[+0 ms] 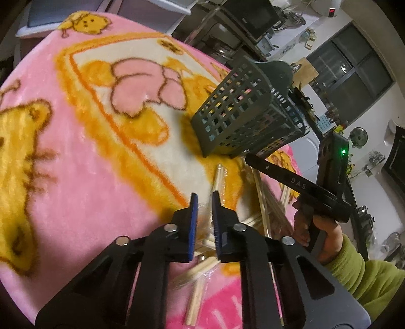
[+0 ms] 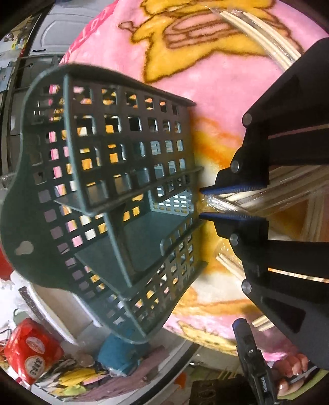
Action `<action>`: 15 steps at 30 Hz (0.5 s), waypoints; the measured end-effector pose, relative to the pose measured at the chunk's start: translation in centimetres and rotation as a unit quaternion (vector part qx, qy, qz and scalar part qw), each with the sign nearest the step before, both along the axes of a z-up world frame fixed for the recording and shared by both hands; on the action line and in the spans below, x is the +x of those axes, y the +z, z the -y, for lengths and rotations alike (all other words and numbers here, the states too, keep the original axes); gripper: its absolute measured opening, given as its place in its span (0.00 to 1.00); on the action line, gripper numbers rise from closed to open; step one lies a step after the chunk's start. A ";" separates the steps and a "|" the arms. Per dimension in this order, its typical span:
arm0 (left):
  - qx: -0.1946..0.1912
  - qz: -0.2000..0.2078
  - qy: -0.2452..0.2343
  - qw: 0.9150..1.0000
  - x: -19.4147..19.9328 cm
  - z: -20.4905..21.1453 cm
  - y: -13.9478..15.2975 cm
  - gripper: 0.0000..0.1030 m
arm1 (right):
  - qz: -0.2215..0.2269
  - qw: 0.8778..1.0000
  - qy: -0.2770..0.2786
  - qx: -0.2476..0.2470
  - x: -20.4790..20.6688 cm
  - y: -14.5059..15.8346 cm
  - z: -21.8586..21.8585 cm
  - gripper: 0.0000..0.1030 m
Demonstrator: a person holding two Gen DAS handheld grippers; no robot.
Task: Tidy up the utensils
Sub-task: 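Close the right tool on a wrapped chopstick pair, then lift the chopsticks upright with the right tool above the green caddy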
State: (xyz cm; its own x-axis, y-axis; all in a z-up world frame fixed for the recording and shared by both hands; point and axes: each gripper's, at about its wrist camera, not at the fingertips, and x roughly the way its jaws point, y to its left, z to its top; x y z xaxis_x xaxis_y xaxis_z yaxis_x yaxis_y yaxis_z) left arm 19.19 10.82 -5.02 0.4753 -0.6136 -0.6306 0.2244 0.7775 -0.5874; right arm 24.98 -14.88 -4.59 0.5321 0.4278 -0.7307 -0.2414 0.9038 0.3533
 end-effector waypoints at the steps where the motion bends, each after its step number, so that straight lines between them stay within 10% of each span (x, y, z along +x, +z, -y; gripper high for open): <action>1: -0.001 0.004 -0.001 1.000 0.0 0.2 0.3 0.05 | 0.003 1.000 0.000 0.004 -0.2 0.3 0.3 0.11; 15: -0.016 0.032 -0.018 0.999 -0.7 0.6 2.4 0.02 | 0.049 0.998 0.005 0.025 -2.3 3.4 3.3 0.07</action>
